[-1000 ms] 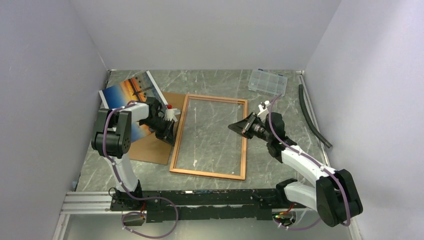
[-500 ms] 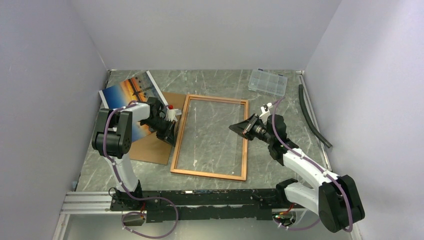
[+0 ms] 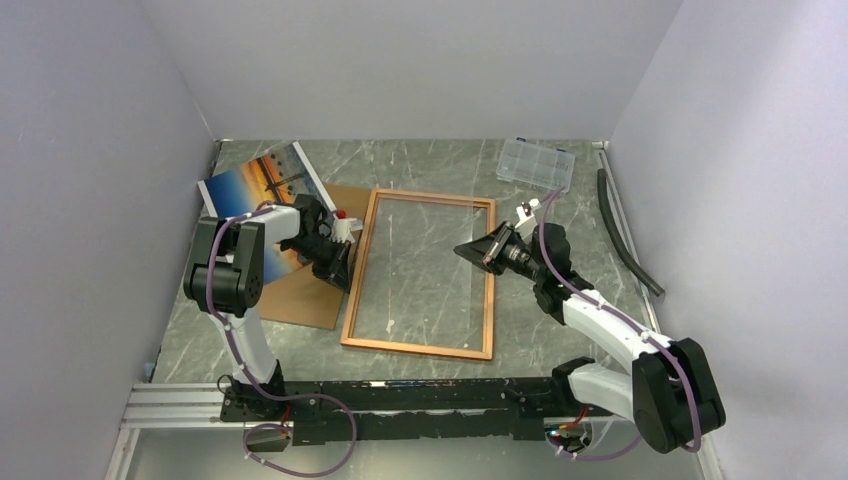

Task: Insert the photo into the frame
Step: Place the photo frame item in the photo frame.

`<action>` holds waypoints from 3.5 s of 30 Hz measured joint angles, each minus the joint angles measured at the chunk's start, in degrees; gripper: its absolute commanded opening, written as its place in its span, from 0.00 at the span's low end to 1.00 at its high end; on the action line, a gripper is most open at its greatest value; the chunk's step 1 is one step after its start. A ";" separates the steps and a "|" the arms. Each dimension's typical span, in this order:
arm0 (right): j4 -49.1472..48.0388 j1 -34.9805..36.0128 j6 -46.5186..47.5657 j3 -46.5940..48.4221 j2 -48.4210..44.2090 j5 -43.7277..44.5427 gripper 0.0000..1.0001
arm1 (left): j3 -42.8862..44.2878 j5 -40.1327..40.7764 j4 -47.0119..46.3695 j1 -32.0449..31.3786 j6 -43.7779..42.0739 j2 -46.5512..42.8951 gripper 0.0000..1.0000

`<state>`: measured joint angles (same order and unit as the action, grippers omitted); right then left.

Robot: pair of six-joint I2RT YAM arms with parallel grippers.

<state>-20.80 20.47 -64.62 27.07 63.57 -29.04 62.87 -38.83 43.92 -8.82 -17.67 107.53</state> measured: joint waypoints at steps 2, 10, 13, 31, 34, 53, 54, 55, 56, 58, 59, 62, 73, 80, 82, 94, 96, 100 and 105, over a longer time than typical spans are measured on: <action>-0.24 0.02 0.33 0.00 0.00 -0.11 0.00 | 0.00 -0.11 0.00 -0.04 0.00 0.04 0.04; -0.59 0.02 0.92 0.00 0.26 -0.15 0.00 | 0.00 -0.24 0.00 -0.07 0.00 0.11 0.03; -1.62 0.02 0.90 0.02 0.83 -0.63 0.00 | 0.00 -0.24 0.00 -0.07 0.00 0.11 0.03; -4.17 1.20 0.02 1.49 2.64 -1.44 0.00 | 0.04 -0.44 0.04 -0.17 0.22 0.24 0.03; -4.81 2.25 -0.44 2.03 2.97 -0.72 0.00 | 0.04 -0.46 0.04 -0.17 0.22 0.26 0.03; -3.74 3.65 -0.11 2.82 3.28 1.73 0.00 | 0.15 -0.50 0.15 -0.17 0.20 0.37 0.03; -3.45 3.37 0.15 2.82 3.28 1.60 0.00 | 0.15 -0.50 0.15 -0.17 0.20 0.37 0.03; -3.15 2.95 0.48 2.80 3.28 1.42 0.00 | 0.15 -0.48 0.15 -0.17 0.20 0.37 0.03; -2.82 2.54 0.81 2.78 3.28 1.25 0.00 | 0.15 -0.50 0.15 -0.17 0.20 0.37 0.03; -2.32 1.64 1.60 2.64 3.28 0.59 0.00 | 0.15 -0.48 0.15 -0.17 0.20 0.37 0.03; -2.01 1.18 2.12 2.36 3.28 0.13 0.00 | 0.15 -0.50 0.13 -0.17 0.20 0.37 0.03; -1.53 0.00 2.91 1.75 3.28 -0.07 0.00 | 0.20 -0.50 0.09 -0.17 0.20 0.37 0.03; -1.25 -0.94 4.72 0.50 3.52 0.70 0.00 | 0.26 -0.39 0.09 -0.17 0.15 0.37 0.03; 3.13 -0.96 7.76 0.46 3.34 4.04 0.00 | 0.26 -0.37 0.09 -0.15 0.15 0.37 0.03; 4.42 -1.01 8.66 0.20 3.02 5.27 0.00 | 0.26 -0.33 0.13 -0.13 0.15 0.37 0.03; 6.99 -0.87 11.21 -0.70 4.63 7.96 0.00 | 0.26 -0.39 0.17 -0.22 0.15 0.37 0.03; 6.99 -0.87 11.37 -0.70 5.11 7.98 0.00 | 0.26 -0.39 0.17 -0.22 0.15 0.37 0.03; 6.62 -0.87 11.80 -0.70 6.34 8.09 0.00 | 0.26 -0.39 0.17 -0.22 0.15 0.37 0.03; 7.32 -0.87 13.64 -0.63 8.28 9.38 0.18 | 0.26 -0.39 0.20 -0.22 0.09 0.37 0.03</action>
<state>-13.47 19.59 -50.98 26.44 71.85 -19.66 63.13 -39.22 44.12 -9.04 -17.58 107.90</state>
